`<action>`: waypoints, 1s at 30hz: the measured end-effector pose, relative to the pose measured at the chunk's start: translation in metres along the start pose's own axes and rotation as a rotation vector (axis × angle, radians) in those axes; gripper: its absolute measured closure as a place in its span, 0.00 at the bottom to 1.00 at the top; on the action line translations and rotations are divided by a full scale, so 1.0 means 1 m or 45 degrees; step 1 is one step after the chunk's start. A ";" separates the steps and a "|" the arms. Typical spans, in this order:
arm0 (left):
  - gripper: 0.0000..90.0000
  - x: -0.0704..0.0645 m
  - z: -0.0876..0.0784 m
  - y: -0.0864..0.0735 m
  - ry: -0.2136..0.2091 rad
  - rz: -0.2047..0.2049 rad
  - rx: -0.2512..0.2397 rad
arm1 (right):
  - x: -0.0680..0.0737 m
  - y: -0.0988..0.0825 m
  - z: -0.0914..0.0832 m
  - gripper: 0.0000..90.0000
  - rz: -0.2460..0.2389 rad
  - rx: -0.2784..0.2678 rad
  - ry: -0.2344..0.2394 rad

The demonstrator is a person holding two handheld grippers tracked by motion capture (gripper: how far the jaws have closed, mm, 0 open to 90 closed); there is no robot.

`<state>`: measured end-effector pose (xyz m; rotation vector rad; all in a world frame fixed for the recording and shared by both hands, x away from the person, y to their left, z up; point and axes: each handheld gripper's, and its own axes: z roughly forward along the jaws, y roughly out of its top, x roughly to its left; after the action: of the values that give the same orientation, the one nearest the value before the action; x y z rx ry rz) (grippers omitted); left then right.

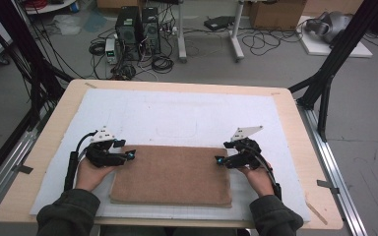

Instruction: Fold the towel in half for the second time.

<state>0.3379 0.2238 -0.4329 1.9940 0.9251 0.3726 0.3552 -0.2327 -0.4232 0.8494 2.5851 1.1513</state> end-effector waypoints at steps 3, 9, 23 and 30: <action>0.42 0.003 0.003 -0.001 0.007 -0.011 0.012 | -0.005 -0.002 0.006 0.30 0.032 0.015 0.001; 0.38 0.004 0.011 -0.004 0.021 -0.011 0.064 | -0.007 -0.003 0.016 0.30 0.040 0.038 0.012; 0.49 0.008 0.014 -0.009 -0.032 -0.042 0.070 | -0.008 -0.006 0.019 0.53 0.068 0.055 0.117; 0.63 0.007 0.013 -0.008 -0.072 -0.038 0.073 | -0.003 -0.003 0.017 0.69 0.012 0.068 0.135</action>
<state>0.3460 0.2242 -0.4477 2.0299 0.9386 0.2741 0.3630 -0.2255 -0.4374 0.8340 2.7106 1.1652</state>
